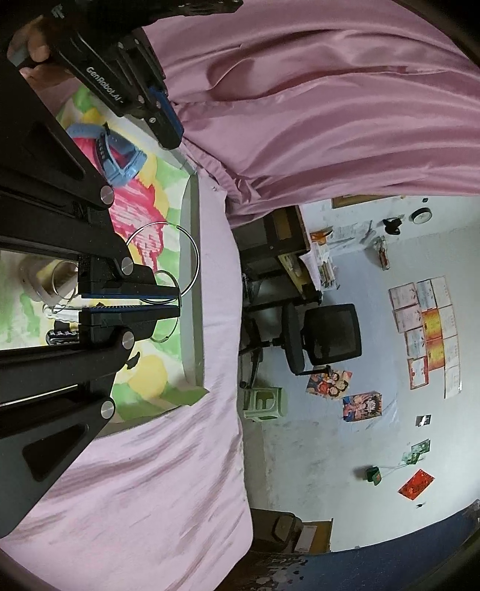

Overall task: Organize jewelry
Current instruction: 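Lift and carry the silver rings over the tray with both tools, then open both tools to drop the silver rings into the tray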

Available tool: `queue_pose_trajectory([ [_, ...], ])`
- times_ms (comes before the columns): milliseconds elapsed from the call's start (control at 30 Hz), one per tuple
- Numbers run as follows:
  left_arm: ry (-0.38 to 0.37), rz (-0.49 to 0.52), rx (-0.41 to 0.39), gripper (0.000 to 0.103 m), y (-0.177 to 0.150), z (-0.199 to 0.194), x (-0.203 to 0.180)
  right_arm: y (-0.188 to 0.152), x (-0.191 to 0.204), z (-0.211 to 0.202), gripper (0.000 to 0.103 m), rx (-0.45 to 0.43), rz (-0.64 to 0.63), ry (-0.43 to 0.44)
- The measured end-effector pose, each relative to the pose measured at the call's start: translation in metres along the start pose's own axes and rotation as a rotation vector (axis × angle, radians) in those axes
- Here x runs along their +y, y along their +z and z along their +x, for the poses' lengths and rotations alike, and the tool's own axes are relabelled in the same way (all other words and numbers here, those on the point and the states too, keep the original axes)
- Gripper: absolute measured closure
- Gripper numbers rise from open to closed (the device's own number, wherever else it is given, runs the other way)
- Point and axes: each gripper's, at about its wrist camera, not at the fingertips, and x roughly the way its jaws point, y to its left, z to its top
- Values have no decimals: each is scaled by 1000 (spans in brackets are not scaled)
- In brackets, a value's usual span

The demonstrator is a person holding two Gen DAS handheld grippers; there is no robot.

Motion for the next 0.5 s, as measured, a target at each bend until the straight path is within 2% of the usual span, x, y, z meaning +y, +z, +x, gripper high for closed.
queue_pose_trajectory([
  [133, 44, -24, 65, 92, -3, 17, 5, -11, 1, 19, 100, 73, 6, -4],
  [300, 58, -34, 232, 91, -8, 43, 8, -29, -2, 38, 100, 179, 9, -21],
  [500, 55, -14, 254, 91, -10, 45, 4, -36, -8, 43, 100, 227, 23, -26],
])
